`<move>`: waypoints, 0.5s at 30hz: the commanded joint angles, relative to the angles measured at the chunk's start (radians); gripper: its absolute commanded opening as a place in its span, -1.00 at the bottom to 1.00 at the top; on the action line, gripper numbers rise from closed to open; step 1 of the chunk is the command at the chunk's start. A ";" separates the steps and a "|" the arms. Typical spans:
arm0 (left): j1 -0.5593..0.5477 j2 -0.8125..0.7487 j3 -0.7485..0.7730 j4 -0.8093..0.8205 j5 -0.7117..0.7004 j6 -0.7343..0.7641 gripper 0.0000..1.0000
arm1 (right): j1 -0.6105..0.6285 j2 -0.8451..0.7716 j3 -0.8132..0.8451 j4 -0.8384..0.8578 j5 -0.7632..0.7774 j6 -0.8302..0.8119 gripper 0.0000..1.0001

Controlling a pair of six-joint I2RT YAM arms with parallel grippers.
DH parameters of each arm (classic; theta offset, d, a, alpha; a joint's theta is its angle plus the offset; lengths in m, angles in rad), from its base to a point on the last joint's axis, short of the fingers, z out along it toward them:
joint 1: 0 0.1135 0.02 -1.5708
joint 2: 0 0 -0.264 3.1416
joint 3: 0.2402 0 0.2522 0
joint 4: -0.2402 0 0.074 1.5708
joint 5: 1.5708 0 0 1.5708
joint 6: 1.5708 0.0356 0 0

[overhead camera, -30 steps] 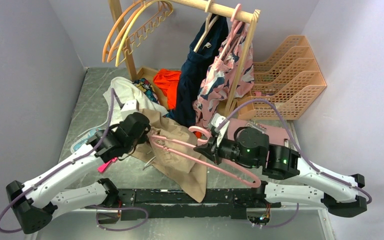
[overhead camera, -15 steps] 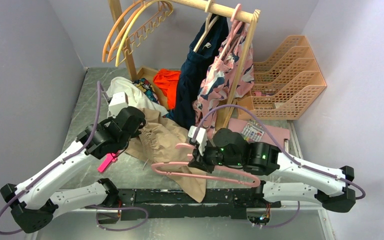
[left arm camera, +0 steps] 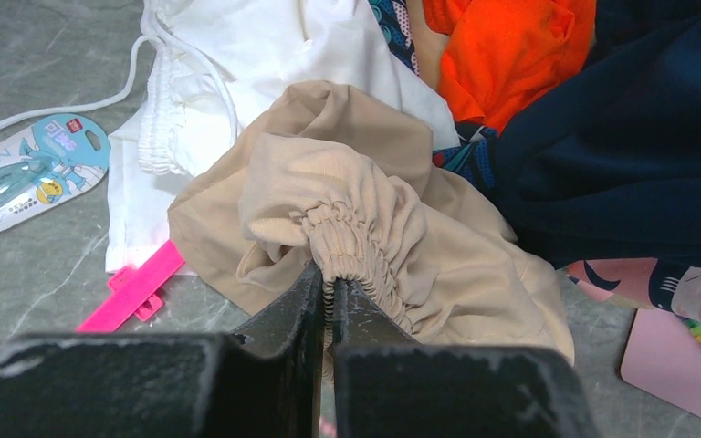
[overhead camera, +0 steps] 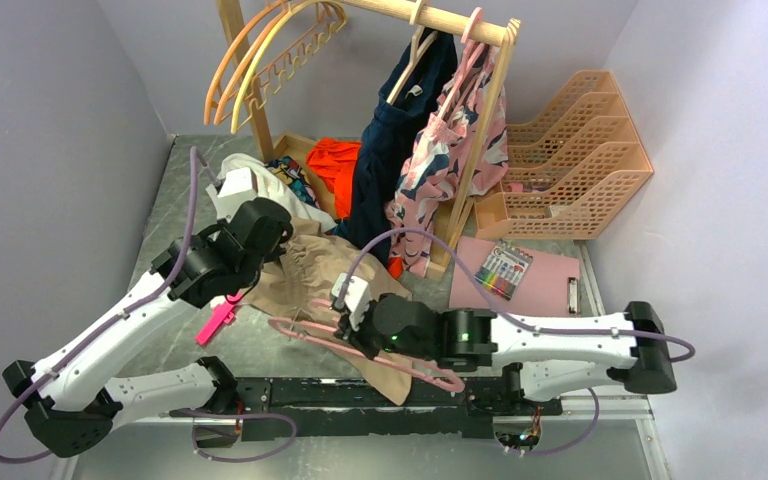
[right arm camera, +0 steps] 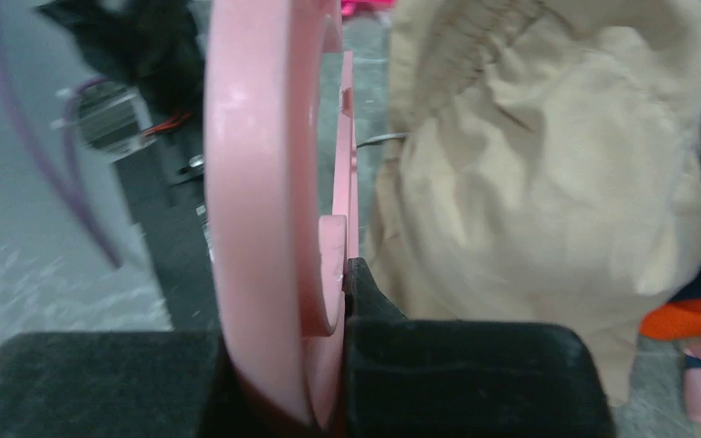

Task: Place the shorts on the hanger
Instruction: Hang the shorts on the hanger.

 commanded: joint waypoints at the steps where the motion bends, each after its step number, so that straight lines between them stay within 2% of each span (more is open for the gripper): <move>1: 0.007 0.013 0.037 0.032 -0.021 0.028 -0.86 | 0.046 0.081 0.014 0.149 0.371 0.019 -1.00; 4: 0.007 0.018 0.051 0.027 -0.030 0.033 -0.86 | 0.094 0.144 0.055 0.138 0.580 0.001 -1.00; 7: 0.009 0.015 0.080 0.023 -0.035 0.047 -0.86 | 0.145 0.138 0.057 0.176 0.751 -0.052 -1.00; 13: 0.009 -0.014 0.151 0.018 -0.033 0.079 -0.86 | 0.209 -0.041 0.001 0.283 0.947 -0.184 -1.00; 15: 0.009 -0.031 0.169 0.020 -0.028 0.089 -0.86 | 0.220 -0.108 -0.011 0.301 0.967 -0.224 -1.00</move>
